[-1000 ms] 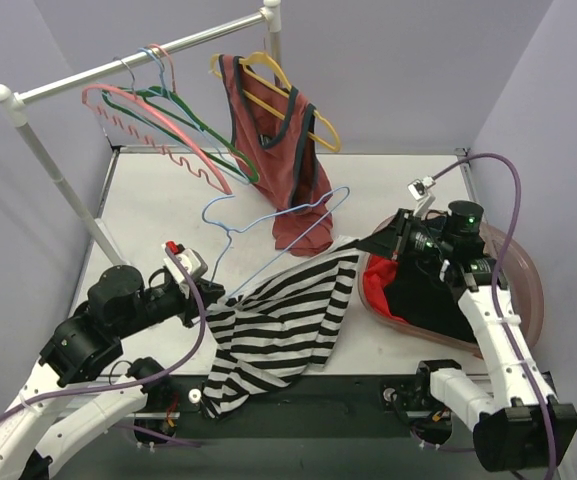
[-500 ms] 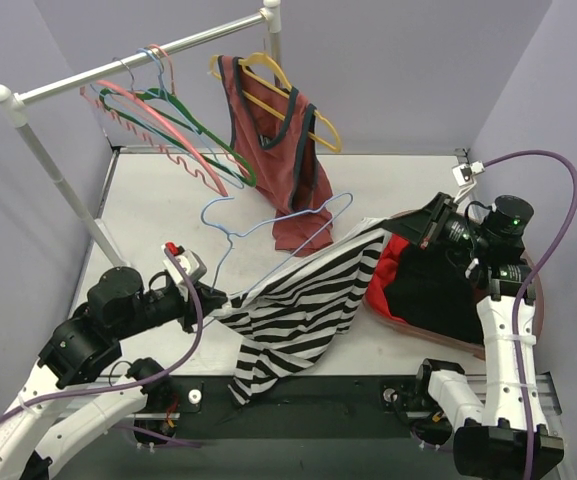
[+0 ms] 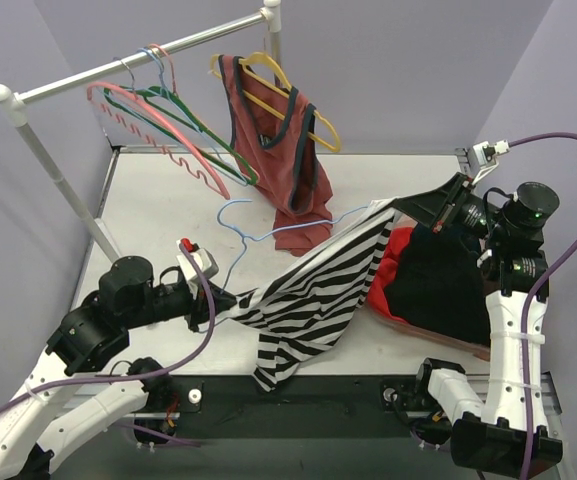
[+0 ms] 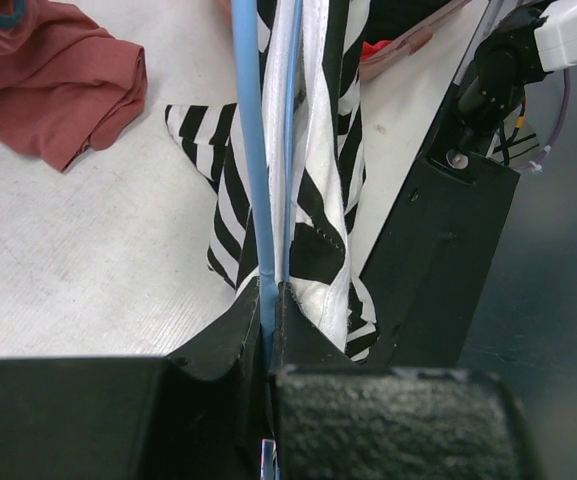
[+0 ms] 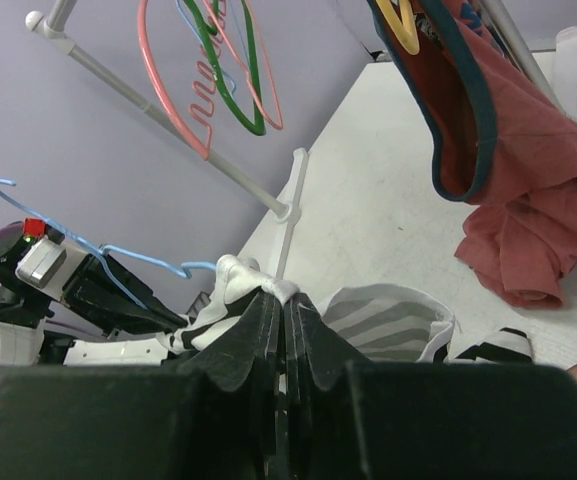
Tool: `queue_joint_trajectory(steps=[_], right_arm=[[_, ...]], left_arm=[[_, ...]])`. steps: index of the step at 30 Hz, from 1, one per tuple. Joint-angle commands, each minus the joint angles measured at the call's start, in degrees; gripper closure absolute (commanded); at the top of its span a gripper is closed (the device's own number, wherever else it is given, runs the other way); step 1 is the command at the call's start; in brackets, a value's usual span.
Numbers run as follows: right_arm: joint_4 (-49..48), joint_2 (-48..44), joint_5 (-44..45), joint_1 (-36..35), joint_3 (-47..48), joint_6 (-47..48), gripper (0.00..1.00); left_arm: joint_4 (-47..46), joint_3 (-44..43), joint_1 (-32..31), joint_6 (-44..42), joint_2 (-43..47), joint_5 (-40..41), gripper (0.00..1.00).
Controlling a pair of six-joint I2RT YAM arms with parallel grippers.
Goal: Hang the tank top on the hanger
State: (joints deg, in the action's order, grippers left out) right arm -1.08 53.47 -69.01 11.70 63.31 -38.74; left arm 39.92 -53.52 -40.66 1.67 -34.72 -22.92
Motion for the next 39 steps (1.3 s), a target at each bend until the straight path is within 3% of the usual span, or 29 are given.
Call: queue_joint_trajectory(steps=[1, 8, 16, 19, 22, 26, 31, 35, 39], right_arm=[[-5.4, 0.3, 0.2, 1.2, 2.4, -1.1, 1.0], [-6.6, 0.3, -1.7, -0.2, 3.2, -0.8, 1.0], [2.6, 0.1, -1.7, -6.5, 4.5, 7.4, 0.99], [7.6, 0.1, -1.6, -9.2, 5.2, 11.7, 0.92], [12.0, 0.1, -2.0, -11.3, 6.5, 15.7, 0.76], [16.8, 0.1, -2.6, -11.4, 9.3, 18.9, 0.75], [20.8, -0.6, -1.1, -11.4, 11.7, 21.6, 0.76], [27.2, -1.6, 2.8, -11.3, 12.5, 26.3, 1.0], [28.2, -2.5, 4.9, -10.5, 13.0, 27.9, 1.0]], left_arm=[[0.9, -2.1, 0.3, -1.3, -0.3, -3.5, 1.0], [1.3, -2.5, 0.5, -3.1, -2.6, -7.0, 1.0], [-0.3, -5.2, 1.8, -4.8, -8.1, -11.1, 1.0], [-0.3, -6.5, 2.6, -5.7, -10.1, -12.7, 1.0], [0.0, -7.5, 3.3, -6.5, -11.6, -13.9, 1.0], [2.1, -8.7, 4.3, -7.9, -13.0, -13.6, 1.0], [4.5, -9.4, 6.0, -8.8, -12.3, -11.6, 1.0], [6.7, -10.7, 6.8, -9.0, -11.0, -9.2, 1.0], [8.7, -12.0, 6.8, -9.2, -9.8, -7.8, 1.0]])
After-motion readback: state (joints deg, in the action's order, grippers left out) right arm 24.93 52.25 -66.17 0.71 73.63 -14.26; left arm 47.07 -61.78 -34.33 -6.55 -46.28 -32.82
